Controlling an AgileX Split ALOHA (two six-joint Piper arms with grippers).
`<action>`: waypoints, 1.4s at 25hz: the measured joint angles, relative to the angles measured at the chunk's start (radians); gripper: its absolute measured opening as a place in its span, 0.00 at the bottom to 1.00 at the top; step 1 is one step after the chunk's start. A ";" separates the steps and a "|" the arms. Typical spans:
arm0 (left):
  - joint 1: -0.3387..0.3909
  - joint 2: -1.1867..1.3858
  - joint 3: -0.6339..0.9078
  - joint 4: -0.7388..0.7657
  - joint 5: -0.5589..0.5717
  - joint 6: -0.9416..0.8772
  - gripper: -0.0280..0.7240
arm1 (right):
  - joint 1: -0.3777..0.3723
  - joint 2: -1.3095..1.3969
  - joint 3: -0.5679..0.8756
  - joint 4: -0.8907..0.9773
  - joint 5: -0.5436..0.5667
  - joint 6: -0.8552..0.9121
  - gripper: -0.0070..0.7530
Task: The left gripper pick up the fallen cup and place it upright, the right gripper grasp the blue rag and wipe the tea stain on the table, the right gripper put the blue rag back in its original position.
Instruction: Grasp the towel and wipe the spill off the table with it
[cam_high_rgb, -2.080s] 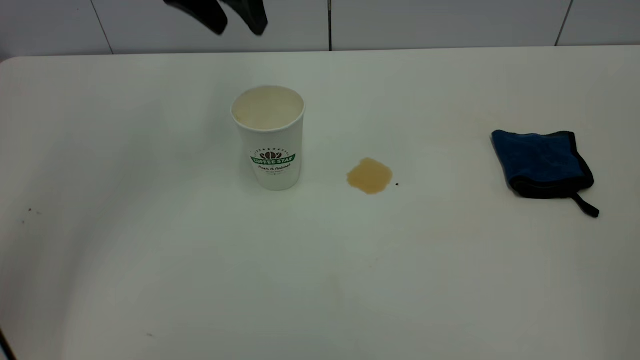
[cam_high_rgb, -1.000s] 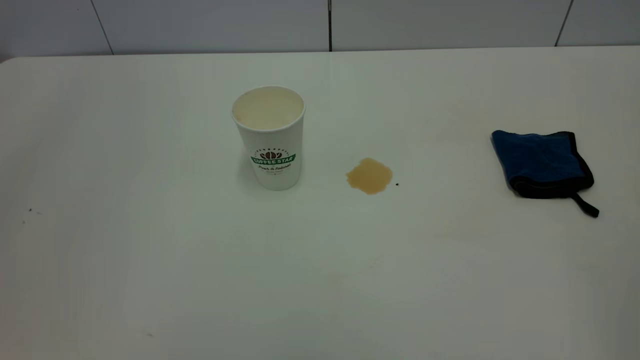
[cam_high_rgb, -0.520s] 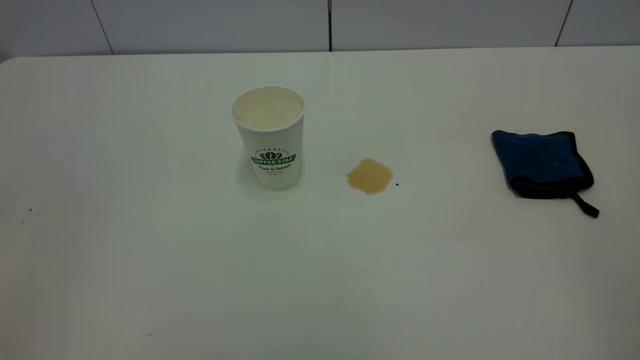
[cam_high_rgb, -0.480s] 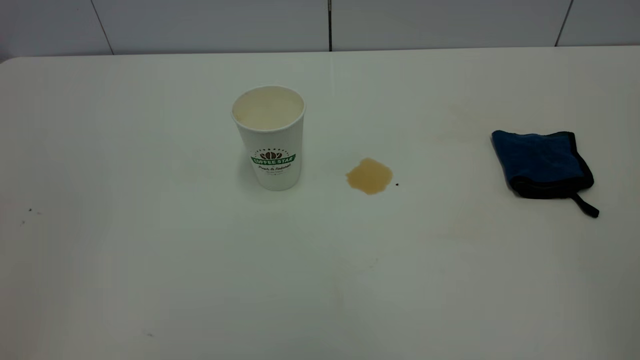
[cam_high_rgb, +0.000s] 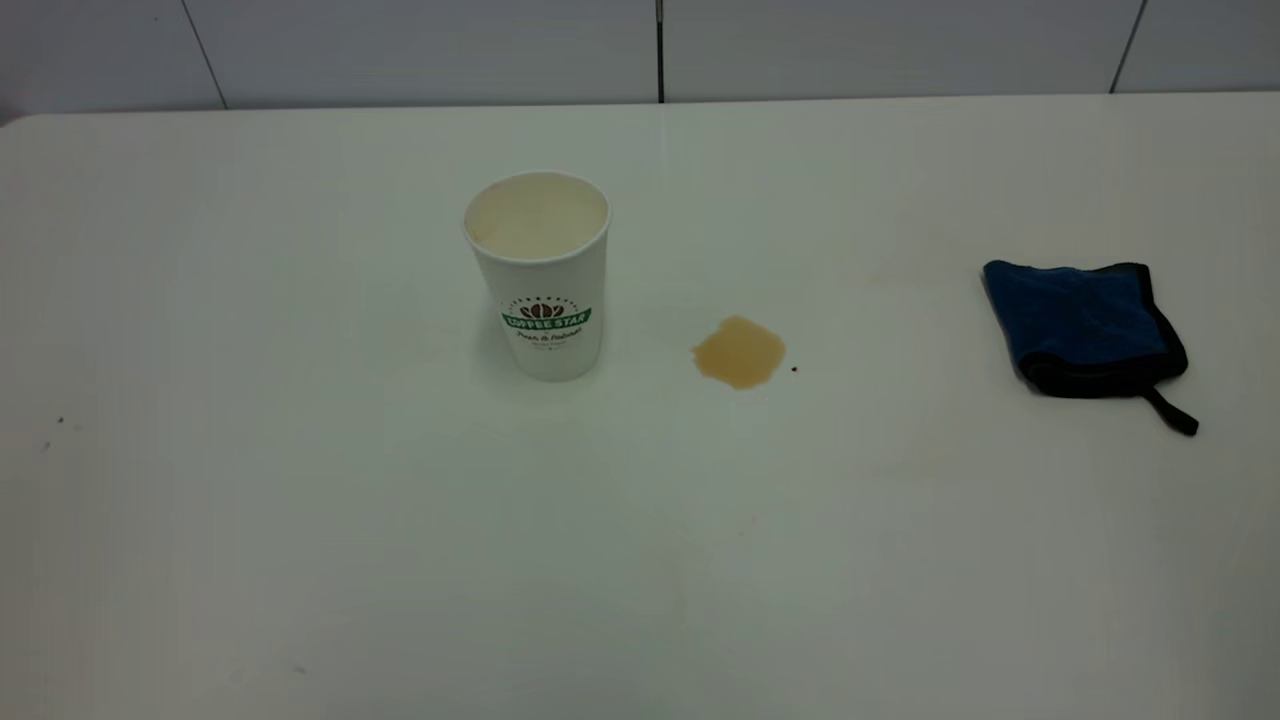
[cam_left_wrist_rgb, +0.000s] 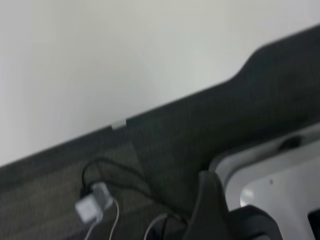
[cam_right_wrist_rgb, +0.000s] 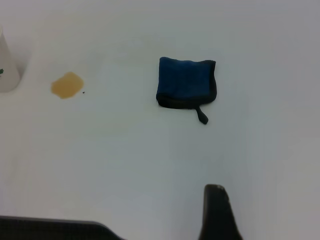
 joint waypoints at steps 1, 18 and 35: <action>0.000 -0.037 0.000 0.002 0.000 -0.002 0.82 | 0.000 0.000 0.000 0.000 0.000 0.000 0.71; 0.255 -0.449 0.003 0.013 0.011 -0.006 0.82 | 0.000 0.000 0.000 0.000 0.000 0.000 0.71; 0.318 -0.481 0.003 0.013 0.015 -0.008 0.82 | 0.000 0.000 0.000 0.000 0.000 0.000 0.71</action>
